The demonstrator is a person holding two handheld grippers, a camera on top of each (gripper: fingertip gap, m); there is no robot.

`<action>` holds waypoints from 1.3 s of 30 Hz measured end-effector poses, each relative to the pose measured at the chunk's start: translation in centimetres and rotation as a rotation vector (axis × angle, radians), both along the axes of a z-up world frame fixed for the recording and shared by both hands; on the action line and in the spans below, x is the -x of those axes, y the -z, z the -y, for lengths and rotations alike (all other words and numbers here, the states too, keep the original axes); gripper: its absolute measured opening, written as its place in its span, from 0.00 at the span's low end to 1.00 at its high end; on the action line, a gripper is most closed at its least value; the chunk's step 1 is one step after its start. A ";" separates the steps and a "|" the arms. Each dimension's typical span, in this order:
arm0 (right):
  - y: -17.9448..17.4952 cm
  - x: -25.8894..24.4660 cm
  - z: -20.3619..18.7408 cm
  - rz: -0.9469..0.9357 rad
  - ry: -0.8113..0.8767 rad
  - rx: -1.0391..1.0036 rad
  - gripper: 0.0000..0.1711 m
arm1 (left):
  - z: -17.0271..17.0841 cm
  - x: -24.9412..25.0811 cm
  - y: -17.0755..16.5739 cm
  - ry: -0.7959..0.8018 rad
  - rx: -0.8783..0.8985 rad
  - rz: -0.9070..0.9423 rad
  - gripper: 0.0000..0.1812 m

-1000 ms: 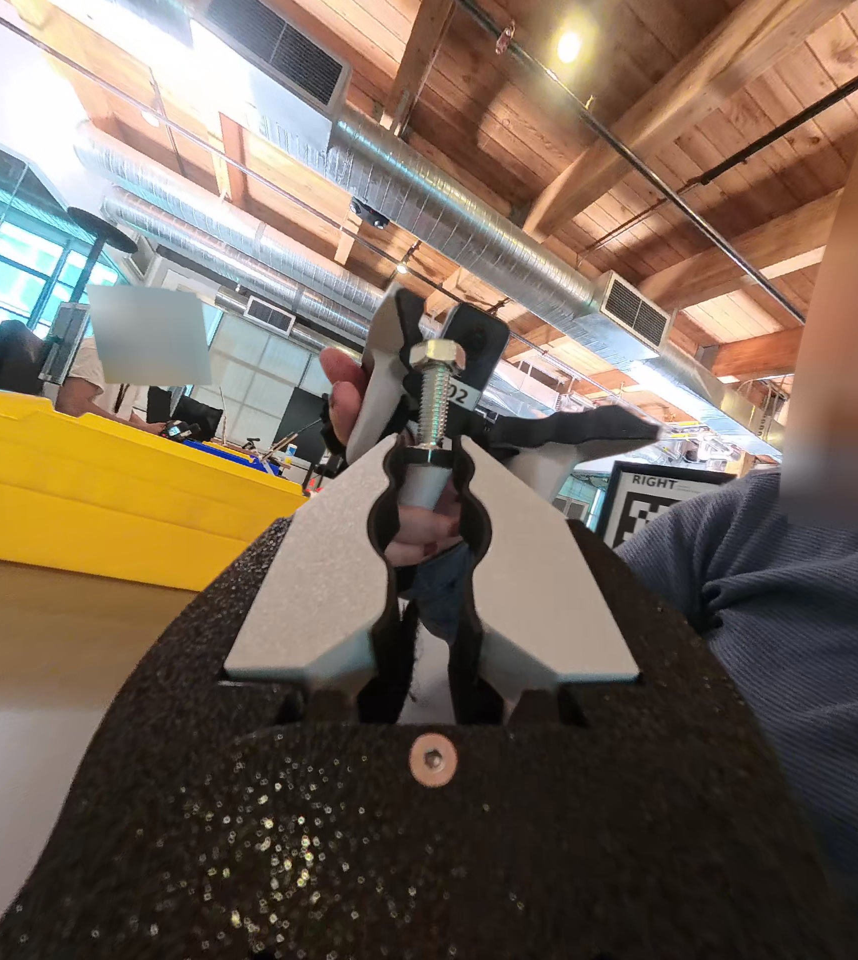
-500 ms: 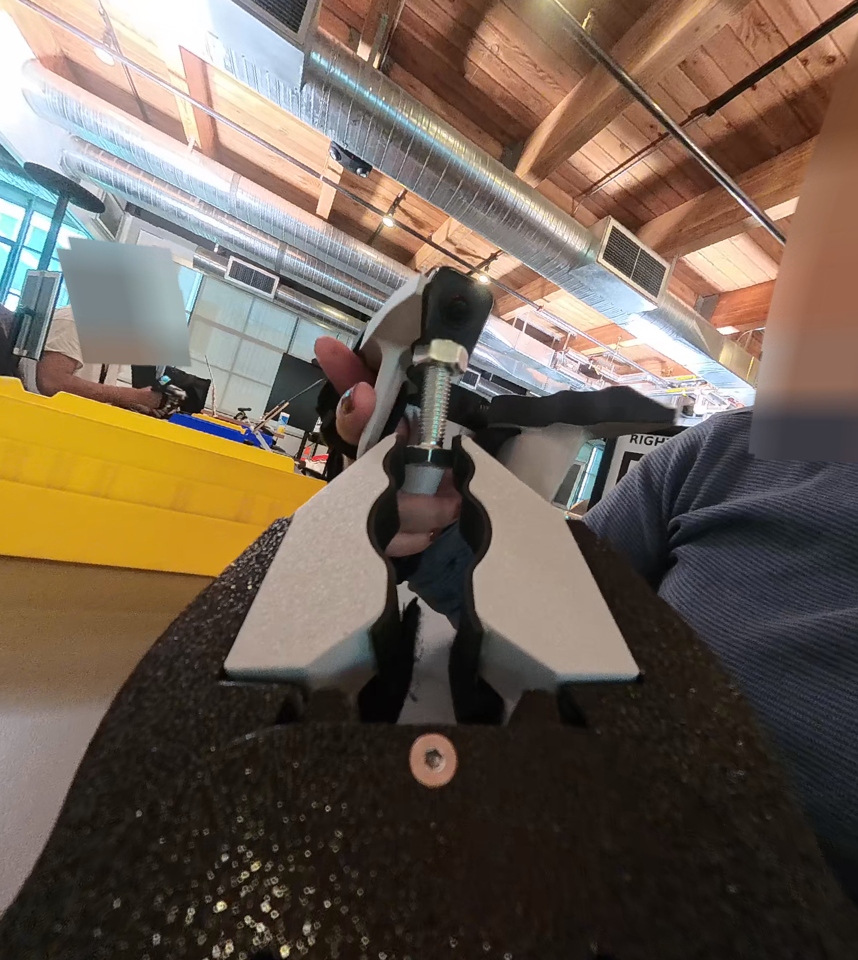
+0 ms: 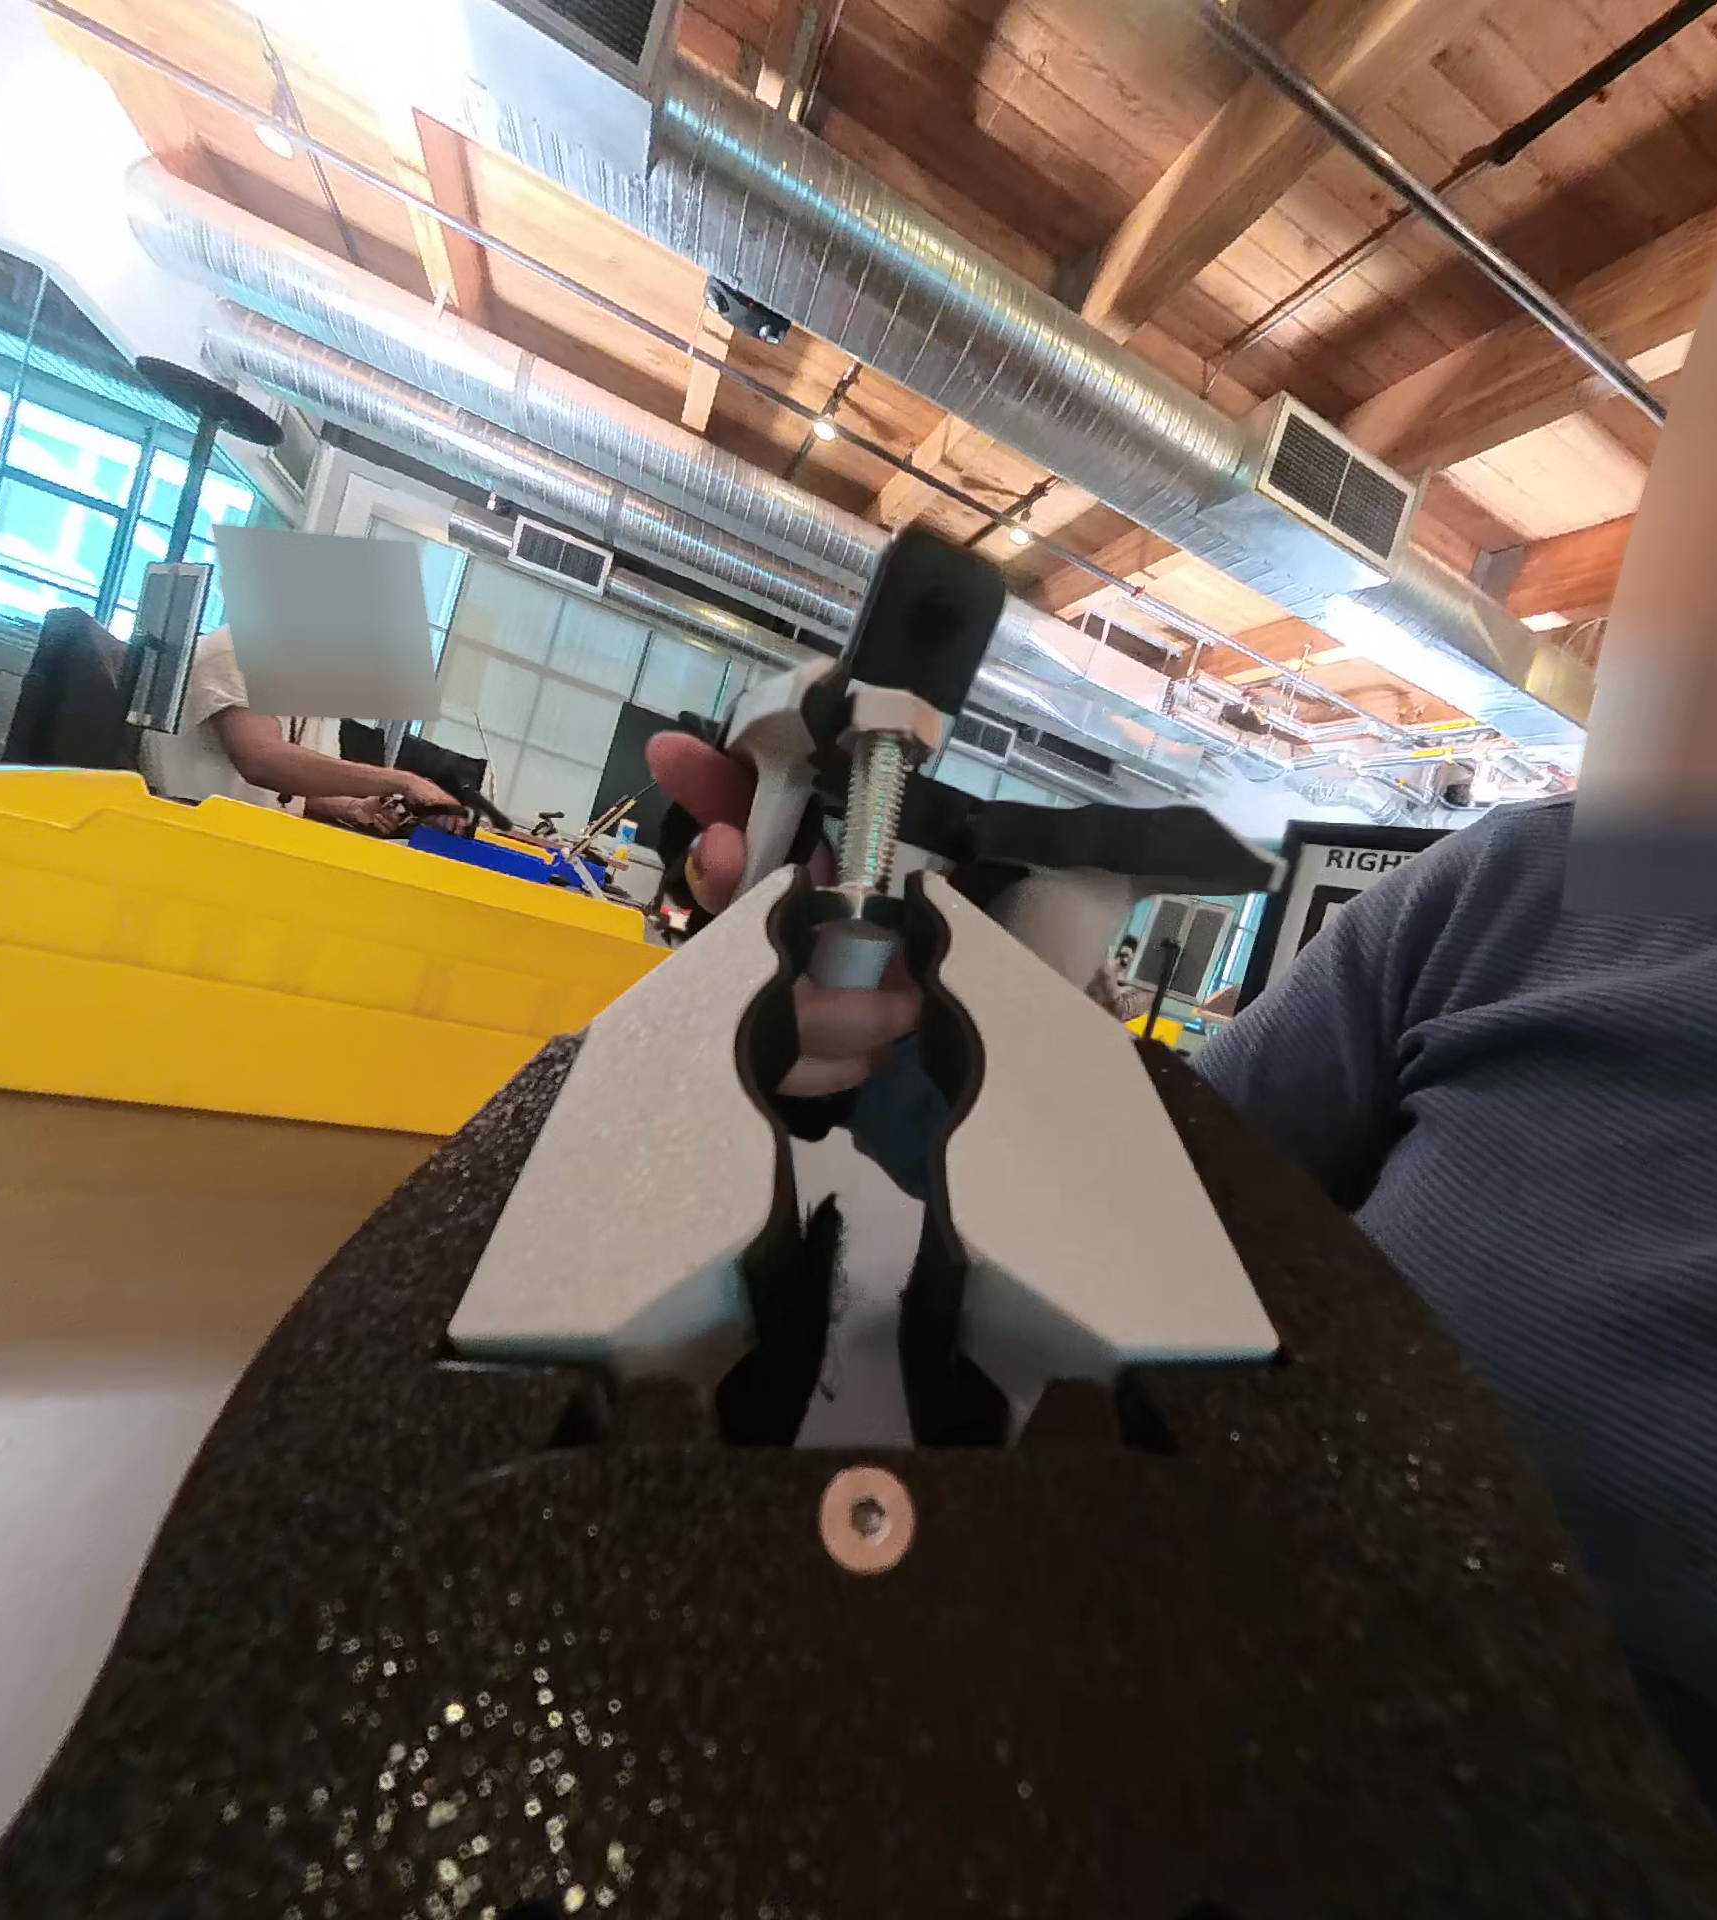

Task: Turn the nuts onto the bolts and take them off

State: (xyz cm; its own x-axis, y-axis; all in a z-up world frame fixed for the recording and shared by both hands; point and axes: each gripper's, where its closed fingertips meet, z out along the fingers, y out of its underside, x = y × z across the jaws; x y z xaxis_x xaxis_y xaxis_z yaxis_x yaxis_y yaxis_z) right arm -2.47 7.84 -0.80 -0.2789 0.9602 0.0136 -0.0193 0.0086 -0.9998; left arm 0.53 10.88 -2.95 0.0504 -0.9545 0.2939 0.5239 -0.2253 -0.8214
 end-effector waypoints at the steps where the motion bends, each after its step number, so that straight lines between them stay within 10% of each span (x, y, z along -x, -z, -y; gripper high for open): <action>1: 0.0 -0.3 -0.4 0.003 0.007 0.007 0.47 | -0.2 0.1 0.0 -0.003 0.008 0.009 0.08; 39: 0.0 0.6 -2.1 -0.170 0.090 0.111 0.48 | -1.9 2.6 -0.3 -0.093 0.086 0.089 0.08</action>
State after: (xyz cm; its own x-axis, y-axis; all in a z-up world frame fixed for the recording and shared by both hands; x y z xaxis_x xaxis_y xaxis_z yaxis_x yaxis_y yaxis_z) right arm -3.07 9.98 -0.82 -0.1944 0.9794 -0.0542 -0.1918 -0.0922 -0.9771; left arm -2.11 12.82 -2.67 0.1077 -0.9180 0.3816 0.6156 -0.2398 -0.7507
